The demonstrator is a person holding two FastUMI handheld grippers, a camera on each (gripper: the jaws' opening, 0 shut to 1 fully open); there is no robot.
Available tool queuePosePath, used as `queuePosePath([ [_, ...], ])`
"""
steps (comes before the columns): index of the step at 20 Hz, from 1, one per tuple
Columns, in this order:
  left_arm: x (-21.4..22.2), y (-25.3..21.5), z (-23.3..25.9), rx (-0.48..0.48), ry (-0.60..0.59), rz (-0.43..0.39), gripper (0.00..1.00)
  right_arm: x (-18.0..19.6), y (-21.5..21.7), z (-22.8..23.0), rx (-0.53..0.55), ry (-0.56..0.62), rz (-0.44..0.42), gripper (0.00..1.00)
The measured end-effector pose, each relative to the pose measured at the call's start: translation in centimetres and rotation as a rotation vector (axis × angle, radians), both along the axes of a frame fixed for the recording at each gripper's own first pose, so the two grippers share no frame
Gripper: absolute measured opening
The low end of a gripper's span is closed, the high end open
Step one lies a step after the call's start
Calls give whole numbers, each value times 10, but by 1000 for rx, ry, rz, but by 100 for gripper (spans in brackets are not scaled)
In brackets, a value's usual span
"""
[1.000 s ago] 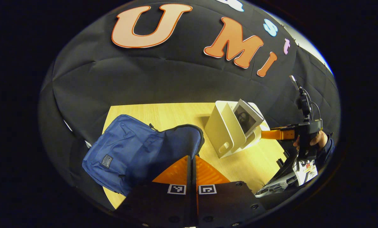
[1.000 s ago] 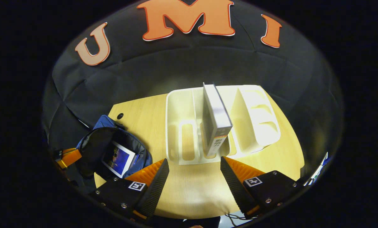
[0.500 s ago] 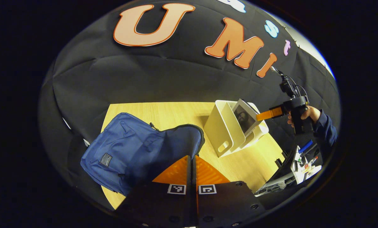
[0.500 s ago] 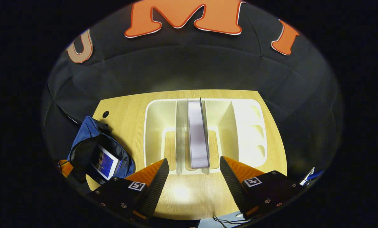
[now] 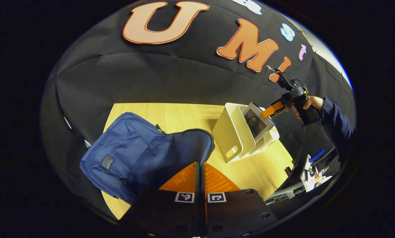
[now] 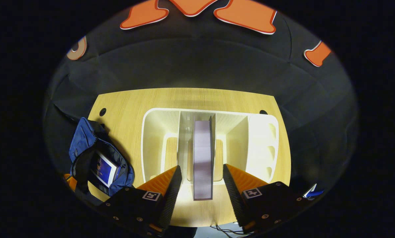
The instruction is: Open the schoolbag, grab two books from the bookshelf and put them into the schoolbag.
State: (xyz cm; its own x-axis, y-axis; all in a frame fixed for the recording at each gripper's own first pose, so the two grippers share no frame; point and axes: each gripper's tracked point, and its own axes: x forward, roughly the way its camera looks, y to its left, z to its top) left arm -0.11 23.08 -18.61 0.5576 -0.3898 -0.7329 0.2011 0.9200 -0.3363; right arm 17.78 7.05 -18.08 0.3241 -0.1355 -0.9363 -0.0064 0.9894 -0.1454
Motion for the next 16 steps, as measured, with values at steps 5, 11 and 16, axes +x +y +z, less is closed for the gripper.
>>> queuePosePath([
  [5, 1, 3, -2, 5, 0, 9, 0, 1, 1, -10, 18, 81, -46, 36],
  [11, -1, 4, -6, -2, 9, 12, 1, -2, -5, 0, 24, 108, -27, 27],
  [16, 1, 2, -6, 0, 8, 7, 1, -7, -9, 38, 32, 71, 6, 26],
])
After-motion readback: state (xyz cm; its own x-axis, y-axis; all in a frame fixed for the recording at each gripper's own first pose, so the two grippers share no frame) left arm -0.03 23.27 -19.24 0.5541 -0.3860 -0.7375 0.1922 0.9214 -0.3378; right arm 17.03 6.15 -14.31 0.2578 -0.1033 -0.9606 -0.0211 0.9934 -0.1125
